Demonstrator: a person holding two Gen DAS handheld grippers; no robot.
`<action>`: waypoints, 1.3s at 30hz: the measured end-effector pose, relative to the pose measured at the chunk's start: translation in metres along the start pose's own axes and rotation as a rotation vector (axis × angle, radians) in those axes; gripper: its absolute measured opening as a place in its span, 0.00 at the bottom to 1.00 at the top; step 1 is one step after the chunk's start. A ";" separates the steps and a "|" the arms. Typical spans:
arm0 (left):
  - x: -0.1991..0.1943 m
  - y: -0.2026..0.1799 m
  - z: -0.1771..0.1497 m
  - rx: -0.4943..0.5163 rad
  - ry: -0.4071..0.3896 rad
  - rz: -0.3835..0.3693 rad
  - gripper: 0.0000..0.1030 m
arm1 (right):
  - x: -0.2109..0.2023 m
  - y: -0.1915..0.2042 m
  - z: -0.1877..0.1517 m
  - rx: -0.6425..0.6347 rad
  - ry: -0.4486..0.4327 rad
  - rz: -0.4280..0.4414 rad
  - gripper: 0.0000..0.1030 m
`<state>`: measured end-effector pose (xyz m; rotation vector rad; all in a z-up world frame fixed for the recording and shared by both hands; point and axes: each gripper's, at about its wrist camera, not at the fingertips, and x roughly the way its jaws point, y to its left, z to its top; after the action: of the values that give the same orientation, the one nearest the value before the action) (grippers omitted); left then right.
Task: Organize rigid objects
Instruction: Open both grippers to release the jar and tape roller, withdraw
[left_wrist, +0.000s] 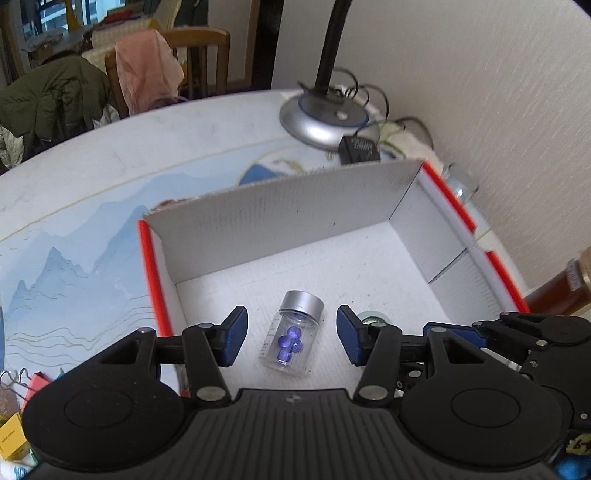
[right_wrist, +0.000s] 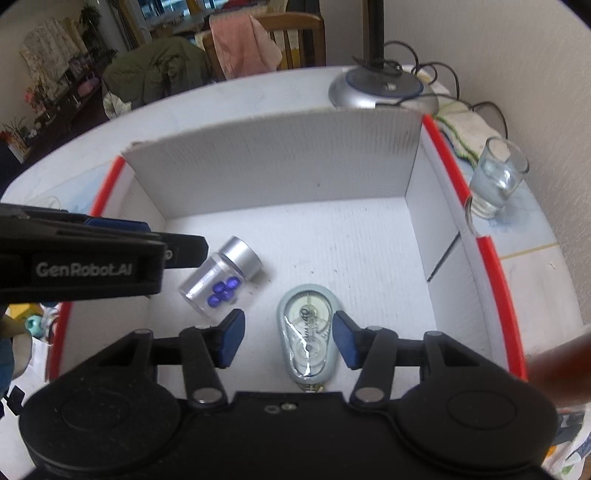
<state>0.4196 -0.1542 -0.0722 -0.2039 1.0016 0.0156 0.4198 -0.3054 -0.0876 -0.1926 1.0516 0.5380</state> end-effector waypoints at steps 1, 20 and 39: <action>-0.006 0.001 -0.001 -0.002 -0.015 0.001 0.50 | -0.004 0.001 0.000 -0.002 -0.010 0.001 0.51; -0.110 0.056 -0.058 0.027 -0.221 -0.025 0.57 | -0.068 0.073 -0.028 0.008 -0.172 -0.011 0.63; -0.172 0.152 -0.129 0.001 -0.272 -0.021 0.79 | -0.101 0.162 -0.078 0.104 -0.335 0.034 0.80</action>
<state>0.2026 -0.0144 -0.0202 -0.2051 0.7280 0.0235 0.2387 -0.2308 -0.0222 0.0081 0.7545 0.5234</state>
